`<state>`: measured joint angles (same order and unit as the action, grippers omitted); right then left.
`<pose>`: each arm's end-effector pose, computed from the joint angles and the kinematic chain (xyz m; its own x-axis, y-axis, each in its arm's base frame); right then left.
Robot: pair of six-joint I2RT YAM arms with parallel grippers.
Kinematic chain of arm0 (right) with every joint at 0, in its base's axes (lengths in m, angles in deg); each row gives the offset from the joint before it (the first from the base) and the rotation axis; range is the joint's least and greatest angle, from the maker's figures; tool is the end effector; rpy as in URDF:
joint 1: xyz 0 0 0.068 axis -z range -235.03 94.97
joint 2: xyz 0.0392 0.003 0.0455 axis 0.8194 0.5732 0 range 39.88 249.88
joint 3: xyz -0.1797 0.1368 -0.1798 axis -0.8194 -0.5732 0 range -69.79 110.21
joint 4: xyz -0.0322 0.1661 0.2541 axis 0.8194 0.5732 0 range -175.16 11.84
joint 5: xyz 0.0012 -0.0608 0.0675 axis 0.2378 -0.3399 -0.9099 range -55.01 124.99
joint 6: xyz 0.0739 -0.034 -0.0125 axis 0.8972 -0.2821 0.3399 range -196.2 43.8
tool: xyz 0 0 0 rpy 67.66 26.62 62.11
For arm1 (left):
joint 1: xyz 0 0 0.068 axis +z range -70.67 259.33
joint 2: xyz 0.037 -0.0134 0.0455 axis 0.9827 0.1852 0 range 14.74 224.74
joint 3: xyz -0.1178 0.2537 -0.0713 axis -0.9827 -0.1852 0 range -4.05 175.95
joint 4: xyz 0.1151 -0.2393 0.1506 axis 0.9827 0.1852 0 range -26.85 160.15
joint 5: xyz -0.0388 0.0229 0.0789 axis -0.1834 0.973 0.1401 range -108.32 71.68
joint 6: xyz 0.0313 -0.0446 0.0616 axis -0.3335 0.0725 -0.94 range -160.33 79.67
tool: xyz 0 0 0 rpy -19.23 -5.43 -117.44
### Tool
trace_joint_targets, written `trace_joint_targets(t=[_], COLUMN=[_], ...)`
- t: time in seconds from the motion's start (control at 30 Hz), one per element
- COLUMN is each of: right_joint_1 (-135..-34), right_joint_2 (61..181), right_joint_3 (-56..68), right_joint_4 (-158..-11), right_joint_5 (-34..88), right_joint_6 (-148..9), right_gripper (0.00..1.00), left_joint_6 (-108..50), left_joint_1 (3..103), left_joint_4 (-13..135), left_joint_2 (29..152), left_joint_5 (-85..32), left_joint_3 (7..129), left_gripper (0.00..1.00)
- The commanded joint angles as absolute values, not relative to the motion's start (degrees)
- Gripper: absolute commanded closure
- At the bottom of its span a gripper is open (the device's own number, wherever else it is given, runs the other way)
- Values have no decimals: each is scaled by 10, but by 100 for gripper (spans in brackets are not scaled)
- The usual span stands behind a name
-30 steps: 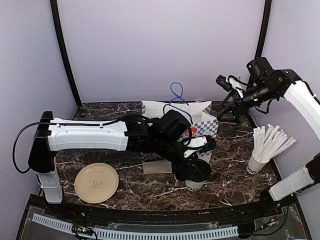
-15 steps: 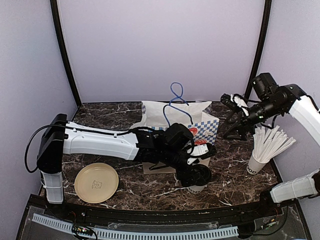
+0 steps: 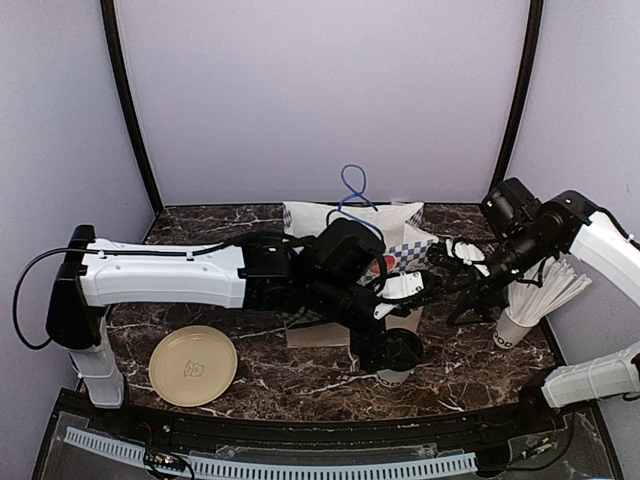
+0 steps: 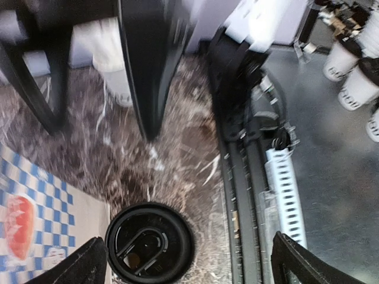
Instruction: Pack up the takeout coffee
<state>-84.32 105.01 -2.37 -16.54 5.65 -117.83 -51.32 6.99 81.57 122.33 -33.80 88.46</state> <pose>0.1969 0.1507 0.3145 -0.1997 -0.7760 -0.5982 -0.9777 0.1987 0.0687 0.1398 -0.5021 0.2839 0.0235 0.5315 -0.8467 0.9997 -0.0214 0.0143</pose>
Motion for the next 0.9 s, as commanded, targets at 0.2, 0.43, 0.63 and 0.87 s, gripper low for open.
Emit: trace_joint_targets(t=[0.2, 0.43, 0.63, 0.87], right_joint_1=[-971, -1032, -1074, -1095], right_joint_2=[1081, 1129, 1172, 1200], right_joint_3=[-34, -36, -37, -38], right_joint_4=[-206, -257, -274, -287], right_joint_5=[125, 153, 187, 208], right_joint_6=[-1178, -1175, -1177, -1174], right_gripper=[14, 7, 6, 6], left_joint_6=[-532, -526, -496, -485], left_joint_1=[64, 65, 70, 71], left_joint_4=[871, 874, 837, 832], left_joint_2=[1013, 947, 900, 881], left_joint_5=[-347, -197, -83, -69], left_joint_3=[922, 917, 863, 832], left_gripper=[1, 1, 1, 1])
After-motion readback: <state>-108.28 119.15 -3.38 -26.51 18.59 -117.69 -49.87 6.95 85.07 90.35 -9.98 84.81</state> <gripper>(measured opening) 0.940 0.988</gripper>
